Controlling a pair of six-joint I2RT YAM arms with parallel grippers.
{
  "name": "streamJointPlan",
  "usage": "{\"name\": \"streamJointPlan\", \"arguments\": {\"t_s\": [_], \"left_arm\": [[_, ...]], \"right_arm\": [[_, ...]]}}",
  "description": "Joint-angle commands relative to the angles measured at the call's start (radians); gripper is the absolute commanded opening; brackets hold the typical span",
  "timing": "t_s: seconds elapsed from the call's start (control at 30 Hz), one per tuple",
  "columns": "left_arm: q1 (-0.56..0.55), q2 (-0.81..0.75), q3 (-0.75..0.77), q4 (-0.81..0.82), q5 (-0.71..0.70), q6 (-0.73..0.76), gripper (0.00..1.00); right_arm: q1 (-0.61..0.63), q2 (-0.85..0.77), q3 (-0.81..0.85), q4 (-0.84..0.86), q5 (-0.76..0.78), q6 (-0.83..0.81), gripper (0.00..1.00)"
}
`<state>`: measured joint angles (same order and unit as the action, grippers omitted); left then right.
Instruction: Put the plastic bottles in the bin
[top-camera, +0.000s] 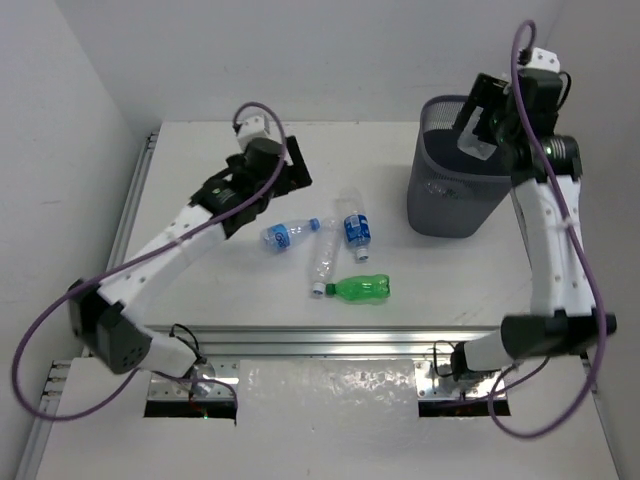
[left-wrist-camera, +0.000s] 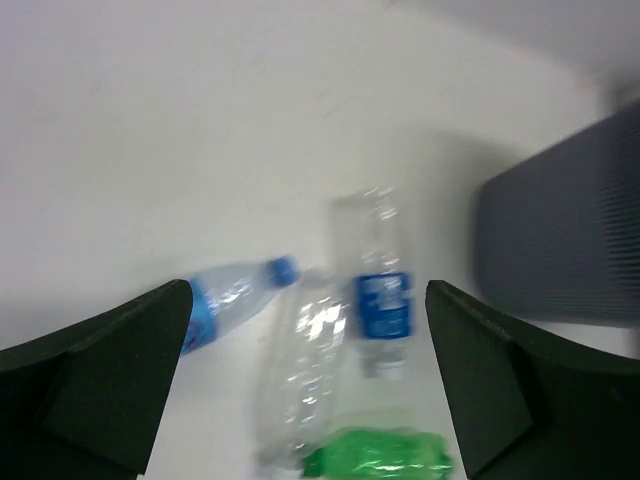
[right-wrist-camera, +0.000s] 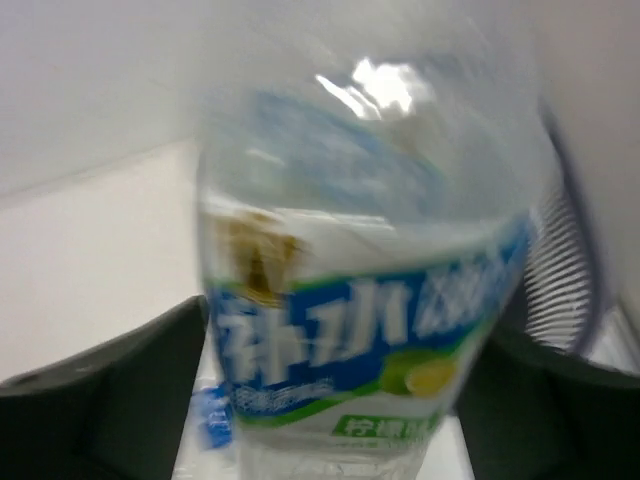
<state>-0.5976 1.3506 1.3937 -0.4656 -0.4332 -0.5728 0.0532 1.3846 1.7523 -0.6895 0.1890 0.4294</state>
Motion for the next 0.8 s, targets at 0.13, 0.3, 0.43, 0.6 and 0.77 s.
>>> {"name": "streamJointPlan", "arguments": {"t_s": [0.13, 0.3, 0.43, 0.6, 0.77], "left_arm": [[-0.002, 0.237, 0.076, -0.457, -0.188, -0.406, 1.0], [-0.002, 0.358, 0.141, -0.299, -0.082, -0.177, 1.0], [0.015, 0.433, 0.145, -0.194, -0.024, 0.265, 1.0], [0.148, 0.462, 0.142, -0.219, 0.173, 0.457, 0.98], [0.162, 0.545, 0.133, -0.269, 0.313, 0.631, 0.94]], "right_arm": [[-0.026, 0.248, 0.314, -0.281, 0.193, -0.06, 0.99], [0.005, 0.044, 0.071, -0.118, 0.118, -0.072, 0.99], [0.005, -0.099, -0.112, -0.058, 0.015, -0.104, 0.99], [0.005, -0.18, -0.146, -0.079, -0.138, -0.107, 0.99], [0.005, -0.199, -0.165, -0.068, -0.258, -0.092, 0.99]]}}
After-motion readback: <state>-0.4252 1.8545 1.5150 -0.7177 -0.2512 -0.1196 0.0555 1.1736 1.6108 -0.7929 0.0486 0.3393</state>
